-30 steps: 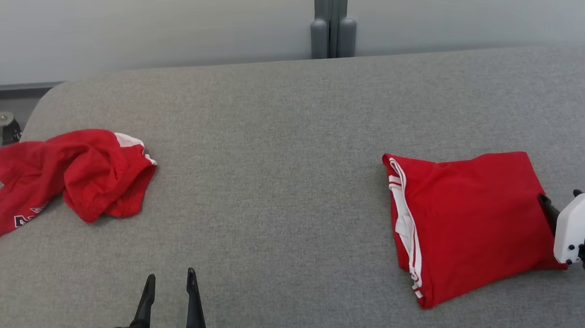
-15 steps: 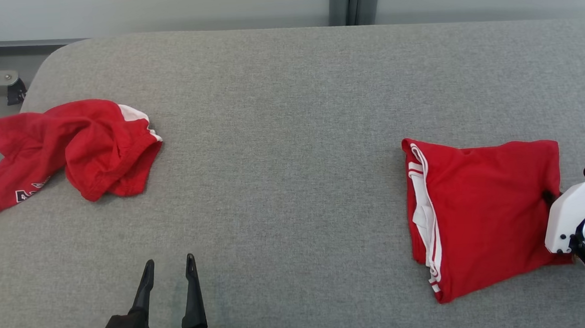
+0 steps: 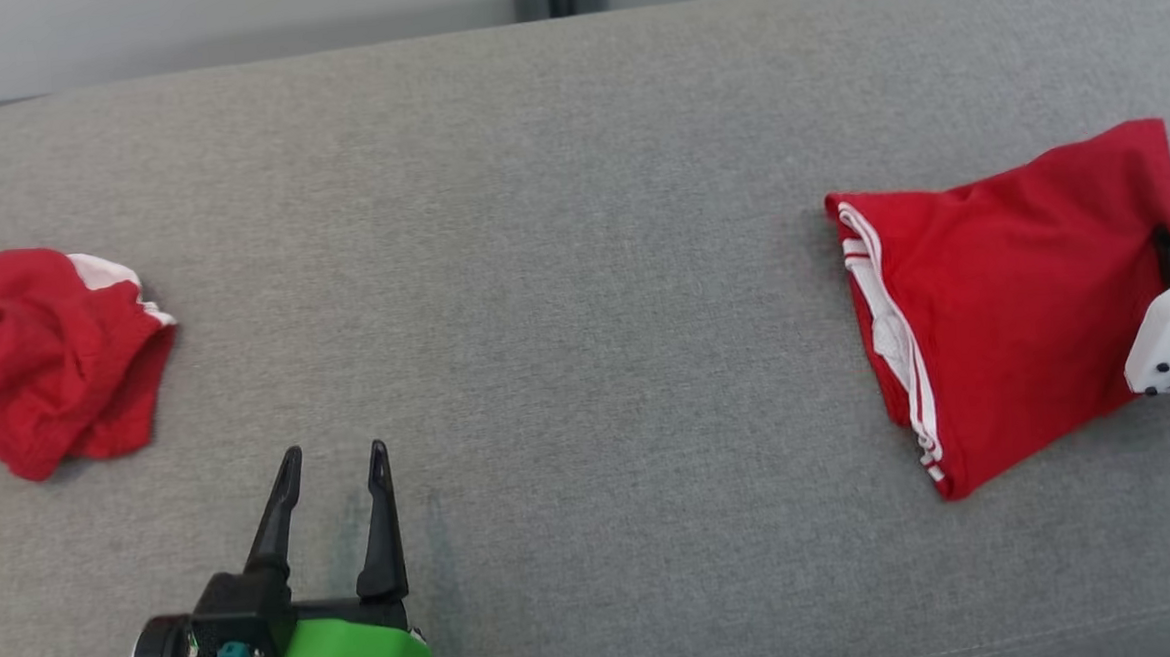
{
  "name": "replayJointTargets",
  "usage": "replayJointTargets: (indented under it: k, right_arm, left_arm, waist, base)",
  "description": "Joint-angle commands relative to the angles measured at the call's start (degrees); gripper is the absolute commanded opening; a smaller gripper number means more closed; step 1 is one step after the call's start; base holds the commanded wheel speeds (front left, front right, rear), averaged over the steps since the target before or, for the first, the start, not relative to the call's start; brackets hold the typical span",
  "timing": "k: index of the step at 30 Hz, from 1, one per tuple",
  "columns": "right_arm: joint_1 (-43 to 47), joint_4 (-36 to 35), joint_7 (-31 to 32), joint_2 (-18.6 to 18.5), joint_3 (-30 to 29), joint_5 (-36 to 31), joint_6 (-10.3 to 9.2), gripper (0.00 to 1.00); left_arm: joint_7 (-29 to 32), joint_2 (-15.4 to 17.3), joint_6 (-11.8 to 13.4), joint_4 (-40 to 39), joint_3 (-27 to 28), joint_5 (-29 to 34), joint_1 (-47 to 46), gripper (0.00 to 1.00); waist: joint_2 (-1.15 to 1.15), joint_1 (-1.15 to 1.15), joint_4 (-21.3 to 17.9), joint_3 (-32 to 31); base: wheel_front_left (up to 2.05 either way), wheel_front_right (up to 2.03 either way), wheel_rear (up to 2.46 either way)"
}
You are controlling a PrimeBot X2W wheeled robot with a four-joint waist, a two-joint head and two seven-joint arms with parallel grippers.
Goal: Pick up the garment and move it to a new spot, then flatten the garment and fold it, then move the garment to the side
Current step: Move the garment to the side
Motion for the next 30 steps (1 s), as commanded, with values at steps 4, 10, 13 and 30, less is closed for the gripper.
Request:
replayJointTargets:
  k: [4,10,13,30]
  right_arm:
    - [-4.69,2.58,-5.56,1.23,-4.31,-4.96,-0.13,0.0]
    - [-11.62,6.04,-11.26,1.13,-13.55,-11.94,-0.12,0.0]
    - [-15.06,7.39,-12.62,0.06,-19.65,-16.09,-0.13,0.0]
    - [-22.57,3.49,-15.64,1.11,-46.21,-42.04,-0.13,1.0]
  left_arm:
    - [-0.01,0.19,-2.08,0.17,1.1,2.51,-3.51,1.0]
    - [-0.01,0.62,-3.96,0.26,1.98,4.73,-5.98,1.0]
    - [-0.01,0.91,-4.42,-0.25,2.1,5.7,-6.2,1.0]
    - [0.0,0.67,-4.46,-2.48,3.26,5.51,-4.53,1.0]
  waist:
    - [0.0,0.0,-6.14,8.46]
    - [0.0,0.0,-4.78,12.82]
    - [0.0,0.0,-3.3,14.48]
    - [0.0,0.0,0.74,15.06]
  base:
    - [0.0,0.0,0.0]
    - [0.0,0.0,0.0]
    - [0.0,0.0,0.0]
    - [0.0,0.0,0.0]
